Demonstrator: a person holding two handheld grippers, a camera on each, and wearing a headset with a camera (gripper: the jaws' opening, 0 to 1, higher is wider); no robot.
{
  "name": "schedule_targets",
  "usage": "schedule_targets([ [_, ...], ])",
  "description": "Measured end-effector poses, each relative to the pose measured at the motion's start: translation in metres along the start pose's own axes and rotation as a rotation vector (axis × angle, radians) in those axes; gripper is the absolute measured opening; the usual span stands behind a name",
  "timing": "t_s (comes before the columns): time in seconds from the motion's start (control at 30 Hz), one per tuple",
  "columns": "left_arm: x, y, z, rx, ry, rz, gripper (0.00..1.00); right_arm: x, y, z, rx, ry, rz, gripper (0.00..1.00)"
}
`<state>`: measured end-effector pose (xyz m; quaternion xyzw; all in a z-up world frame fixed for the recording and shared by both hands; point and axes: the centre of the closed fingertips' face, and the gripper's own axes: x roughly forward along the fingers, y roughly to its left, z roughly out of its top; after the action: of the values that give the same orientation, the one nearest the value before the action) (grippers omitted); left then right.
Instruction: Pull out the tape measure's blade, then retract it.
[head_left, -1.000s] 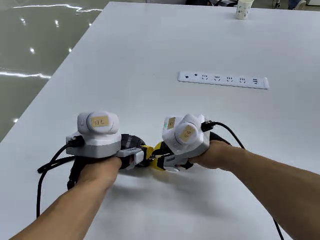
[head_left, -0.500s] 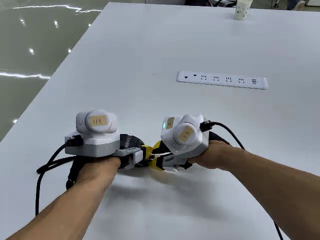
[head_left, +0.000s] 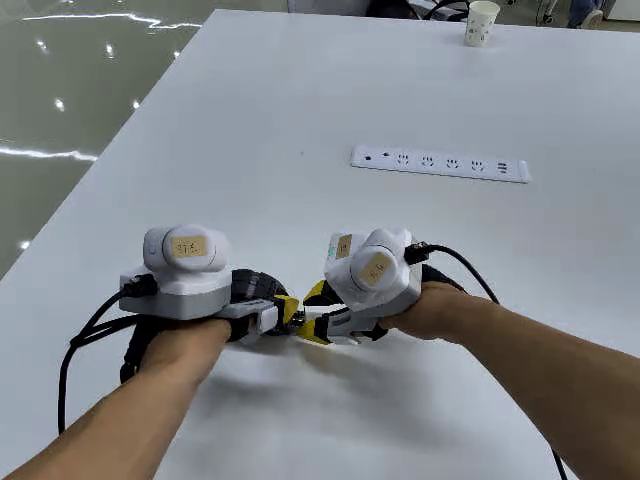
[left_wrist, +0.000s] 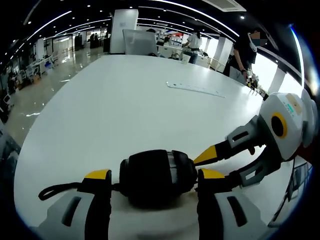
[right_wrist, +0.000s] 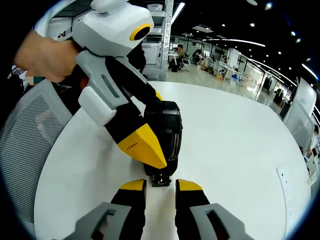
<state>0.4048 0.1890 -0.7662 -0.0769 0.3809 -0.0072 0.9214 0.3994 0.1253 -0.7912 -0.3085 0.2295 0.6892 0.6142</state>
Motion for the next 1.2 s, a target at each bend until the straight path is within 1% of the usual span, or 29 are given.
schedule_targets([
  [0.13, -0.003, -0.001, -0.001, 0.012, -0.003, -0.008, 0.68, -0.006, 0.001, -0.003, 0.008, 0.0, -0.01, 0.2],
  [0.37, -0.006, -0.003, -0.007, 0.022, -0.001, -0.024, 0.71, -0.015, 0.004, -0.008, 0.027, -0.001, -0.027, 0.24],
  [0.43, -0.007, -0.004, -0.008, 0.031, -0.002, -0.032, 0.71, -0.019, 0.005, -0.011, 0.028, 0.006, -0.03, 0.26],
  [0.53, -0.009, -0.006, -0.01, 0.048, -0.001, -0.042, 0.72, -0.025, 0.006, -0.012, 0.036, 0.002, -0.036, 0.28],
  [0.6, -0.01, -0.007, -0.012, 0.058, 0.005, -0.049, 0.7, -0.028, 0.007, -0.014, 0.044, 0.003, -0.04, 0.29],
  [0.73, -0.012, -0.008, -0.015, 0.075, 0.006, -0.055, 0.72, -0.034, 0.008, -0.016, 0.055, -0.002, -0.064, 0.3],
  [0.83, -0.014, -0.009, -0.016, 0.094, 0.003, -0.066, 0.74, -0.04, 0.008, -0.019, 0.079, -0.007, -0.083, 0.31],
  [0.9, -0.016, -0.009, -0.017, 0.114, 0.002, -0.063, 0.74, -0.045, 0.008, -0.021, 0.095, -0.012, -0.1, 0.33],
  [1.03, -0.018, -0.011, -0.018, 0.122, -0.003, -0.082, 0.75, -0.053, 0.009, -0.026, 0.122, -0.018, -0.123, 0.35],
  [1.2, -0.02, -0.013, -0.022, 0.14, -0.002, -0.096, 0.76, -0.062, 0.011, -0.033, 0.156, -0.021, -0.152, 0.38],
])
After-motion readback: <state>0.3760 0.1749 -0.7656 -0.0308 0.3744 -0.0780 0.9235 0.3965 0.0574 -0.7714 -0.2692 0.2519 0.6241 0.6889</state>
